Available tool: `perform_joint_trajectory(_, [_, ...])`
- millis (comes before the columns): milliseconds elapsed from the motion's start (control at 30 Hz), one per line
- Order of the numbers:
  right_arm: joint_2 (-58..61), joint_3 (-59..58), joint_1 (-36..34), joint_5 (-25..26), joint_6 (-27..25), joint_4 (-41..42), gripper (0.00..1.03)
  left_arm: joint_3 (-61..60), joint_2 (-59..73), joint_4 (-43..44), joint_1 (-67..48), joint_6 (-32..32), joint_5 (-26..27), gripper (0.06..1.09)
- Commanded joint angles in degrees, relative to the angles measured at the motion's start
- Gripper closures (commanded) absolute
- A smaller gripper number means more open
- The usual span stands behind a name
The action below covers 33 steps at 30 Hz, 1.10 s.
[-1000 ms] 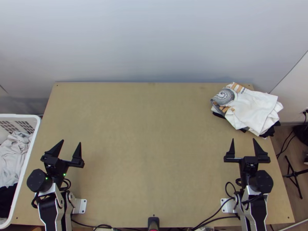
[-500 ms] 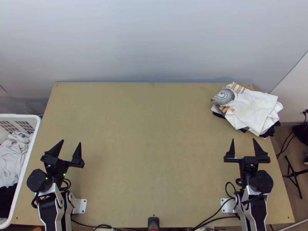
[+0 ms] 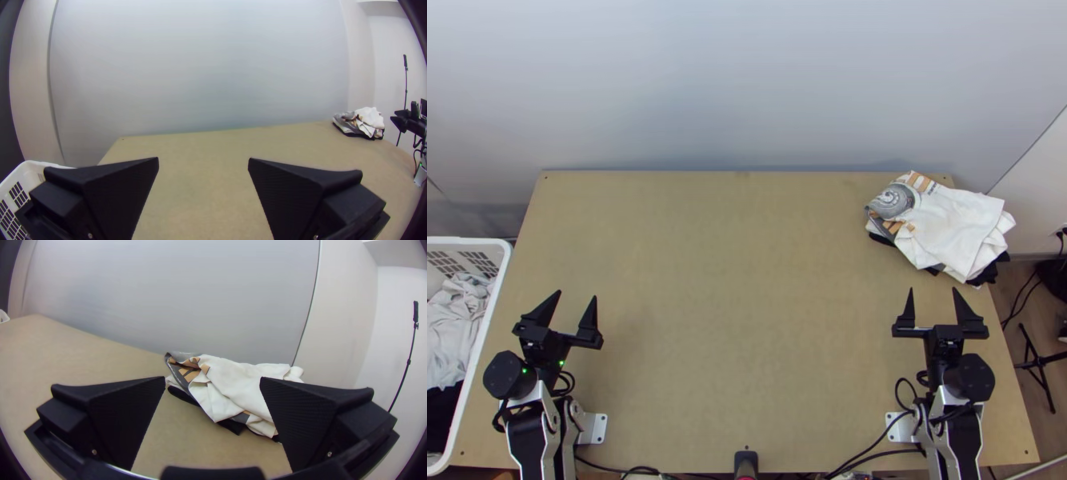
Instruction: Fold the t-shirt
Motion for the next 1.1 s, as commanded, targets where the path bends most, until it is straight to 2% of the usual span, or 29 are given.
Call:
perform_joint_trajectory(0, [0.08, 0.01, 0.01, 0.04, 0.02, 0.01, 0.04, 0.01, -0.06, 0.01, -0.15, -0.01, 0.01, 0.1])
perform_joint_trajectory(133, [-0.01, 0.01, 0.19, 0.04, 0.2, 0.01, 0.04, 0.01, -0.06, 0.01, -0.68, -0.1, 0.71, 0.1])
perform_joint_trajectory(267, [-0.01, 0.01, 0.19, 0.04, 0.11, 0.01, 0.04, 0.01, -0.06, 0.18, -5.86, 0.08, 1.07, 0.1])
perform_joint_trajectory(367, [-0.01, 0.01, 3.53, -1.63, 1.07, -0.51, 0.04, 0.01, -0.06, 0.18, -7.09, -1.59, 1.07, 0.1])
perform_joint_trajectory(533, [-0.1, 0.01, 6.25, -1.54, 1.43, -0.43, 0.06, 0.01, -0.06, 0.01, -7.01, 0.52, 0.71, 0.1])
perform_joint_trajectory(600, [-0.01, 0.1, 4.67, -1.54, 1.6, -0.6, 0.15, 0.01, -0.06, 0.01, -6.48, 1.31, 0.71, 0.1])
perform_joint_trajectory(633, [0.16, 0.1, 3.53, -1.54, 2.39, -1.04, 0.16, 0.01, -0.06, 0.01, -6.57, 1.4, 0.71, 0.1])
perform_joint_trajectory(900, [5.0, 1.51, 0.71, -1.19, 2.39, -1.66, 0.14, 2.2, 1.18, -0.7, -7.09, 2.54, 0.71, 0.1])
perform_joint_trajectory(1067, [5.35, 8.27, 0.45, -1.02, 1.51, -7.28, 0.13, 10.55, 11.9, -0.08, -7.89, 4.47, 0.71, 0.1])
